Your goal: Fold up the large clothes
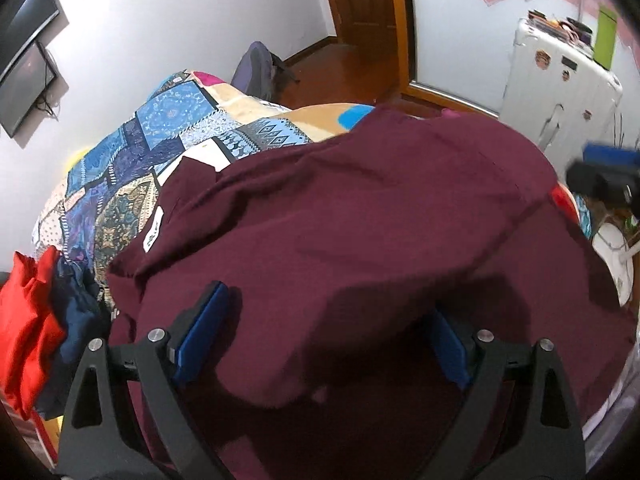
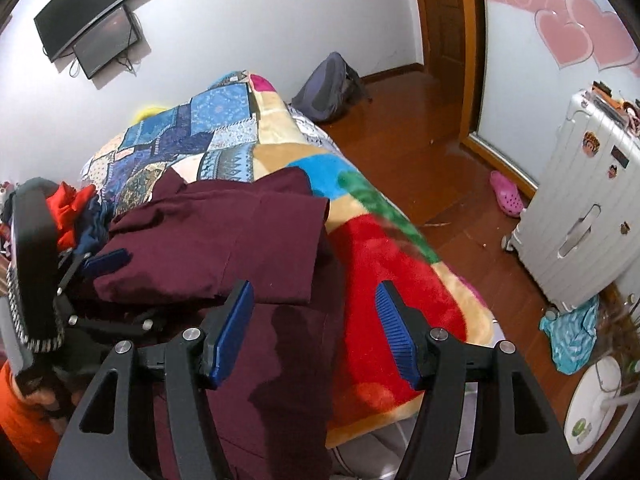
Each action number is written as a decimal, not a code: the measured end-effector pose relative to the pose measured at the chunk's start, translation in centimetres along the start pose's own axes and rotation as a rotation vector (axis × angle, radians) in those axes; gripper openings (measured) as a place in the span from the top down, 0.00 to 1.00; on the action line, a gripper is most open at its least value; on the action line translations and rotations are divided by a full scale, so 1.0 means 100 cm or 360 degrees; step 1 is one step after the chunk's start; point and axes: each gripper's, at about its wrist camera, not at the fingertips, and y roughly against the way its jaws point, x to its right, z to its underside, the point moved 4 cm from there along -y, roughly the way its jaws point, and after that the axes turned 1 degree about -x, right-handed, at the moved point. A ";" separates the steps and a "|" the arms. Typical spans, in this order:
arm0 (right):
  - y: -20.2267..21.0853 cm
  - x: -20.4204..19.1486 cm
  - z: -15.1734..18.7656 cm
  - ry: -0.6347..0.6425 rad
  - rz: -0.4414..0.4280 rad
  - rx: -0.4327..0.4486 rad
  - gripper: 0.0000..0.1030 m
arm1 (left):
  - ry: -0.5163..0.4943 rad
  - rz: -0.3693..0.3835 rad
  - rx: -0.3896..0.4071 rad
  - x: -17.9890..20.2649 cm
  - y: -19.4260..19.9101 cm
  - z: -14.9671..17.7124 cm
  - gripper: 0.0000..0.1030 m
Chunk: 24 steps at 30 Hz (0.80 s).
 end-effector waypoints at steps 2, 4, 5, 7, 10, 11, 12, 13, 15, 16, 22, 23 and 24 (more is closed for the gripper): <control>-0.001 -0.001 0.000 0.0003 0.0002 -0.0006 0.42 | 0.0048 0.0038 0.0013 -0.003 -0.002 -0.007 0.15; 0.000 -0.002 0.000 0.0013 -0.0004 -0.0004 0.42 | 0.0107 0.0130 0.0025 -0.008 -0.002 -0.012 0.34; -0.001 -0.003 0.000 0.0017 -0.0007 -0.0003 0.42 | 0.0129 0.0159 0.0024 -0.009 -0.001 -0.013 0.46; -0.001 -0.005 0.000 0.0028 -0.0009 -0.0004 0.42 | 0.0207 0.0238 0.0049 -0.019 0.005 -0.014 0.66; -0.002 -0.006 -0.001 0.0038 -0.0017 -0.0008 0.42 | 0.0369 0.0315 0.0095 -0.046 0.016 -0.012 0.80; -0.003 -0.007 -0.002 0.0040 -0.0018 -0.0008 0.42 | 0.0437 0.0325 0.0125 -0.058 0.022 -0.010 0.84; -0.002 -0.008 -0.003 0.0044 -0.0019 -0.0006 0.42 | 0.0502 0.0318 0.0153 -0.072 0.030 -0.008 0.86; -0.002 -0.009 -0.004 0.0048 -0.0022 -0.0003 0.42 | 0.0549 0.0308 0.0175 -0.082 0.034 -0.007 0.87; -0.002 -0.012 -0.006 0.0056 -0.0026 0.0003 0.42 | 0.0687 0.0274 0.0250 -0.113 0.054 0.003 0.88; -0.002 -0.014 -0.007 0.0062 -0.0029 0.0005 0.42 | 0.0765 0.0251 0.0291 -0.130 0.066 0.010 0.89; -0.009 -0.032 -0.011 0.0126 -0.0049 0.0000 0.42 | 0.1078 0.0026 0.0452 -0.208 0.122 0.072 0.90; -0.010 -0.036 -0.010 0.0136 -0.0046 -0.0005 0.42 | 0.1135 0.0023 0.0458 -0.217 0.127 0.086 0.91; -0.013 -0.041 -0.010 0.0154 -0.0037 -0.0014 0.42 | 0.1183 0.0015 0.0457 -0.224 0.131 0.100 0.91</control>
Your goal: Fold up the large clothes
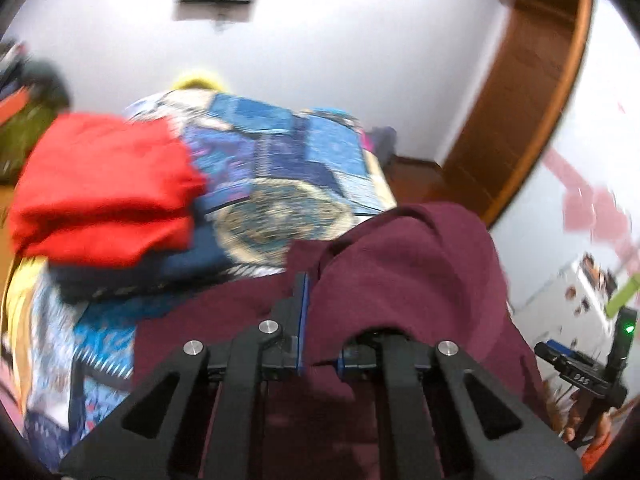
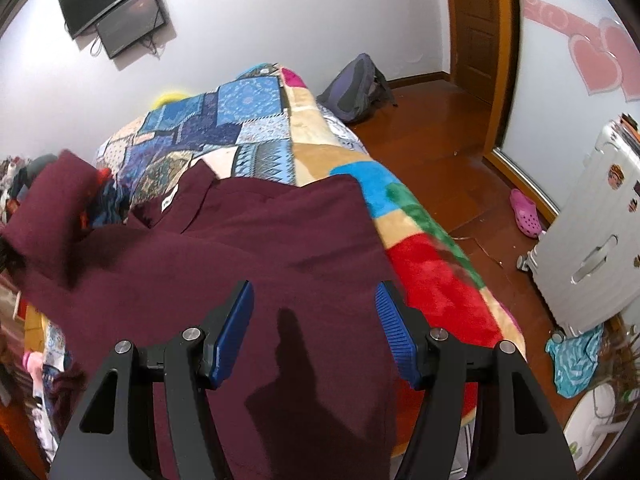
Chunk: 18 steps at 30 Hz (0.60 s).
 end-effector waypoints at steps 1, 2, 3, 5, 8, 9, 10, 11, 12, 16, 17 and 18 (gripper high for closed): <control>-0.002 -0.005 0.001 0.0018 0.0006 -0.0008 0.42 | 0.0034 -0.0020 0.0001 -0.012 0.006 0.005 0.91; -0.004 -0.008 0.001 0.0034 0.0007 -0.0016 0.42 | 0.0064 -0.0038 -0.0009 -0.023 0.010 0.012 0.91; -0.006 -0.013 0.002 0.0052 0.0008 -0.0030 0.42 | 0.0086 -0.0048 -0.0032 -0.032 0.013 0.021 0.91; -0.010 -0.020 0.005 0.0081 0.0009 -0.0052 0.42 | 0.0119 -0.0057 -0.0087 -0.045 0.012 0.039 0.90; -0.016 -0.030 0.009 0.0142 0.0042 -0.0085 0.42 | 0.0102 -0.0134 -0.0189 -0.058 0.003 0.067 0.88; -0.018 -0.033 0.011 0.0165 0.0057 -0.0099 0.42 | 0.0107 -0.0166 -0.0250 -0.063 -0.003 0.082 0.86; -0.021 -0.036 0.013 0.0189 0.0067 -0.0119 0.42 | 0.0122 -0.0177 -0.0291 -0.067 -0.008 0.093 0.85; -0.022 -0.037 0.015 0.0202 0.0070 -0.0131 0.42 | 0.0144 -0.0195 -0.0326 -0.074 -0.012 0.102 0.84; -0.024 -0.039 0.018 0.0219 0.0078 -0.0151 0.42 | 0.0163 -0.0216 -0.0371 -0.080 -0.018 0.111 0.84; -0.027 -0.042 0.022 0.0266 0.0130 -0.0166 0.42 | 0.0331 -0.0189 -0.0502 -0.105 -0.028 0.140 0.66; -0.026 -0.042 0.022 0.0274 0.0136 -0.0167 0.42 | 0.0374 -0.0160 -0.0514 -0.109 -0.028 0.143 0.61; -0.026 -0.042 0.022 0.0277 0.0137 -0.0170 0.42 | 0.0441 -0.0139 -0.0519 -0.117 -0.028 0.146 0.58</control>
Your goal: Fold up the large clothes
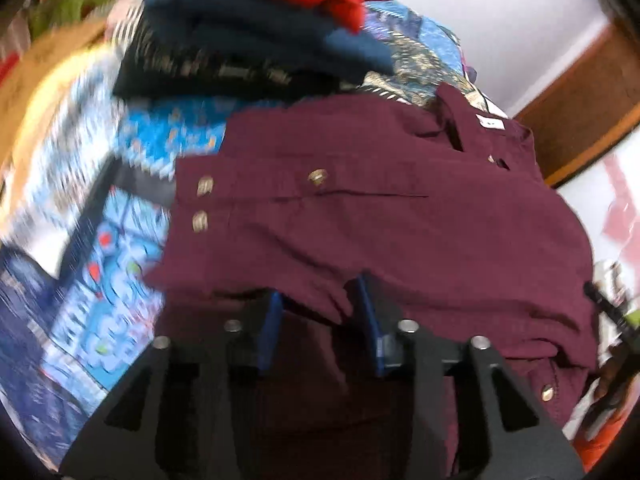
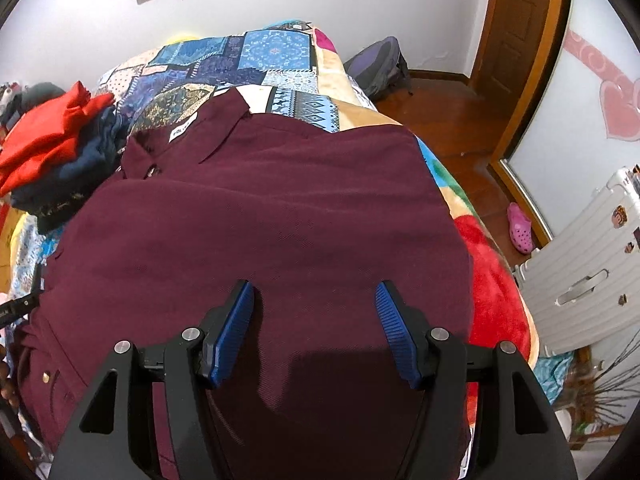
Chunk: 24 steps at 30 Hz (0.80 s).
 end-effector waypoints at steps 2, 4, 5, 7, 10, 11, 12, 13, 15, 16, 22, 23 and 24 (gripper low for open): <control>0.000 -0.002 -0.001 -0.0007 -0.0002 -0.0006 0.42 | 0.0071 0.0020 0.0014 -0.008 0.003 -0.003 0.53; 0.000 -0.001 -0.002 -0.0012 -0.0008 -0.0010 0.41 | 0.0188 0.0124 0.0025 -0.020 0.008 -0.009 0.51; 0.000 -0.002 -0.001 -0.0011 -0.0008 -0.0010 0.41 | 0.0244 0.0180 0.0027 -0.026 0.008 -0.011 0.48; 0.000 -0.002 -0.001 -0.0010 -0.0009 -0.0009 0.41 | 0.0350 0.0274 0.0016 -0.039 0.005 -0.014 0.45; -0.001 -0.003 -0.002 -0.0015 -0.0011 -0.0005 0.41 | 0.0498 0.0351 -0.0046 -0.057 -0.008 -0.017 0.45; -0.001 -0.004 -0.002 -0.0016 -0.0012 -0.0002 0.41 | 0.0552 0.0402 -0.0068 -0.062 -0.013 -0.018 0.45; -0.001 -0.004 -0.002 -0.0017 -0.0014 -0.0001 0.41 | 0.0608 0.0444 -0.0094 -0.066 -0.020 -0.017 0.45; -0.002 -0.004 -0.002 -0.0017 -0.0017 -0.0002 0.41 | 0.0648 0.0465 -0.0103 -0.069 -0.024 -0.017 0.45; -0.001 -0.004 -0.003 -0.0020 -0.0029 -0.0009 0.41 | 0.0647 0.0435 -0.0092 -0.069 -0.026 -0.019 0.50; 0.000 -0.004 -0.004 -0.0024 -0.0044 -0.0014 0.41 | 0.0614 0.0389 -0.0081 -0.066 -0.024 -0.021 0.59; 0.019 0.001 -0.025 -0.0060 -0.0139 0.0070 0.41 | 0.0250 0.0188 0.0199 -0.035 0.024 -0.038 0.93; 0.021 0.001 -0.029 -0.0065 -0.0146 0.0085 0.41 | 0.0210 0.0176 0.0255 -0.030 0.037 -0.040 0.93; 0.024 0.002 -0.035 -0.0072 -0.0158 0.0105 0.41 | 0.0183 0.0173 0.0294 -0.027 0.046 -0.042 0.93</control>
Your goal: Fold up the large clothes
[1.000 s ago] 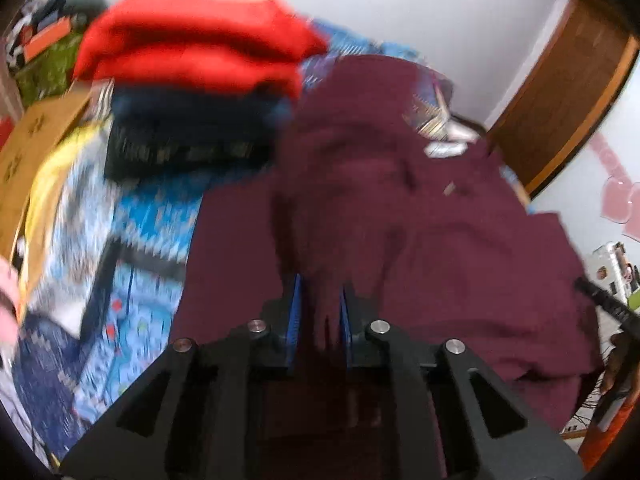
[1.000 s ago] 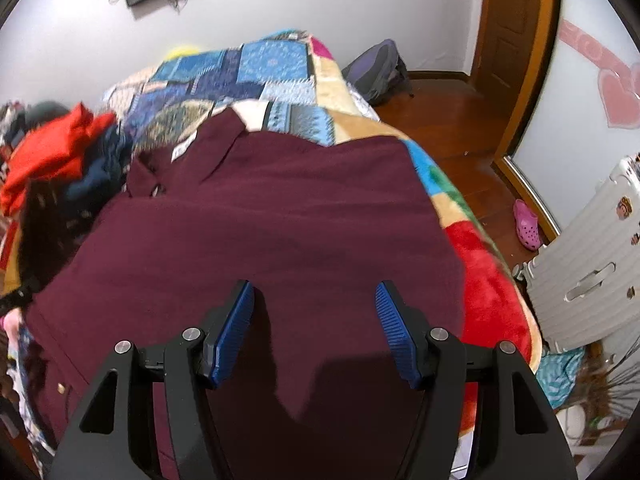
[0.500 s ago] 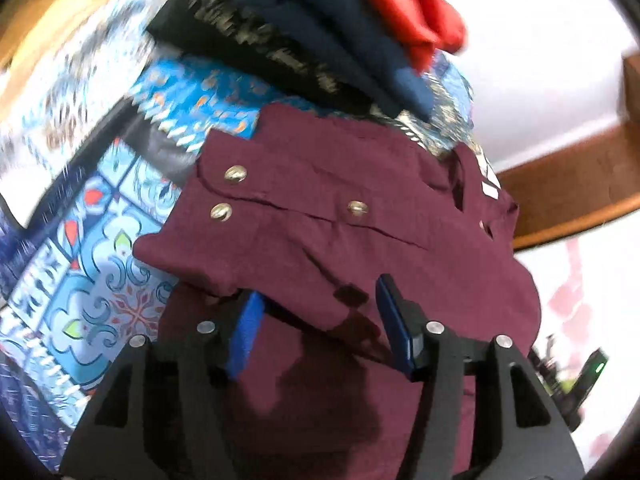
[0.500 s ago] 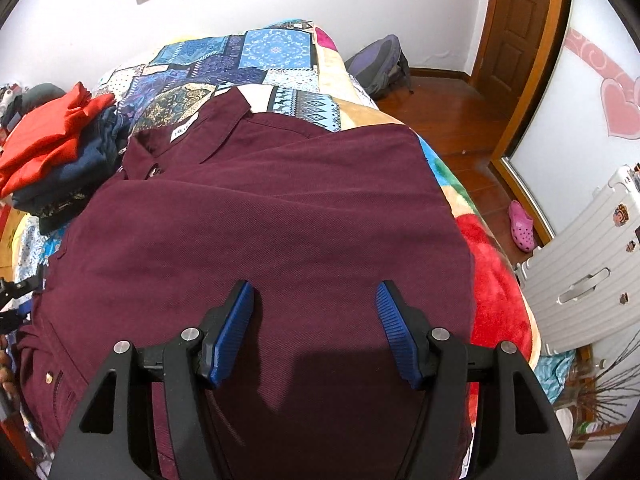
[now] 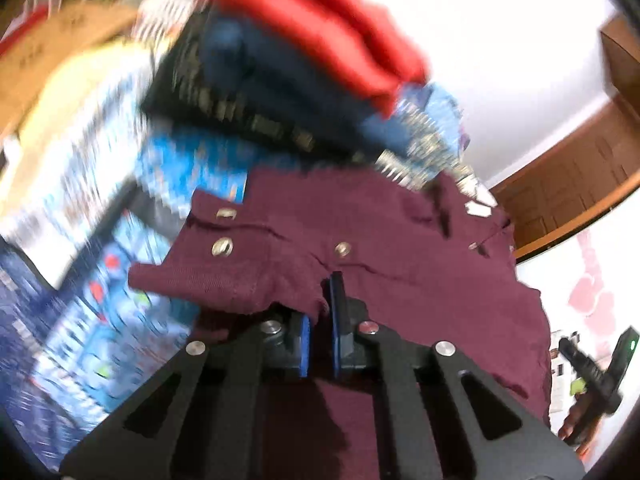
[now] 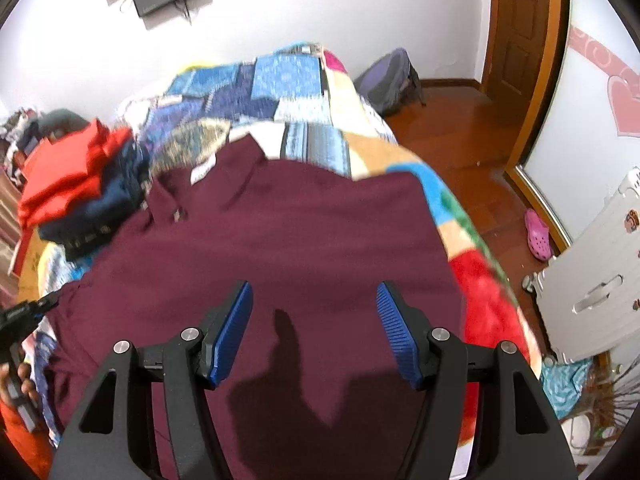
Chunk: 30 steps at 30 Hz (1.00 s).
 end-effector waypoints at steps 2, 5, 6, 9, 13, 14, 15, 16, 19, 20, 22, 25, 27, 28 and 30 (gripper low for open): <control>0.001 -0.002 -0.009 -0.0010 -0.0027 0.0025 0.41 | -0.0056 0.0018 0.0069 0.008 0.022 -0.005 0.93; -0.006 -0.007 -0.019 -0.0008 -0.0081 0.0026 0.39 | -0.0098 0.0017 0.0095 0.009 0.038 -0.003 0.93; -0.011 -0.009 -0.020 -0.0009 -0.0093 0.0005 0.33 | -0.0117 -0.0002 0.0082 0.008 0.040 0.000 0.93; -0.032 -0.016 -0.016 -0.0023 -0.0149 -0.0077 0.25 | -0.0176 -0.0093 0.0012 0.003 0.026 0.011 0.93; -0.069 -0.024 0.003 -0.0002 -0.0174 -0.0317 0.25 | -0.0196 -0.0209 -0.0156 -0.014 -0.006 0.035 0.85; -0.073 -0.025 0.007 0.0008 -0.0160 -0.0334 0.24 | -0.0193 -0.0227 -0.0200 -0.019 -0.012 0.041 0.82; -0.073 -0.025 0.010 0.0008 -0.0164 -0.0305 0.21 | -0.0185 -0.0231 -0.0245 -0.022 -0.019 0.047 0.81; -0.071 -0.026 0.011 0.0008 -0.0178 -0.0288 0.20 | -0.0177 -0.0228 -0.0271 -0.024 -0.022 0.050 0.80; -0.066 -0.026 0.010 0.0010 -0.0190 -0.0322 0.20 | -0.0175 -0.0248 -0.0259 -0.026 -0.019 0.051 0.75; -0.064 -0.024 0.009 0.0000 -0.0199 -0.0327 0.20 | -0.0176 -0.0267 -0.0251 -0.025 -0.016 0.049 0.70; -0.059 -0.021 0.007 -0.0019 -0.0218 -0.0329 0.20 | -0.0182 -0.0273 -0.0234 -0.024 -0.010 0.046 0.68; -0.050 -0.015 0.001 -0.0023 -0.0213 -0.0294 0.20 | -0.0178 -0.0273 -0.0216 -0.022 0.001 0.039 0.67; -0.048 -0.011 -0.004 -0.0033 -0.0206 -0.0262 0.20 | -0.0175 -0.0271 -0.0178 -0.018 0.009 0.032 0.67; -0.045 -0.008 -0.007 -0.0045 -0.0204 -0.0242 0.20 | -0.0182 -0.0276 -0.0150 -0.015 0.015 0.028 0.64; -0.041 -0.002 -0.012 -0.0078 -0.0201 -0.0208 0.20 | -0.0211 -0.0367 -0.0018 -0.008 0.031 0.014 0.43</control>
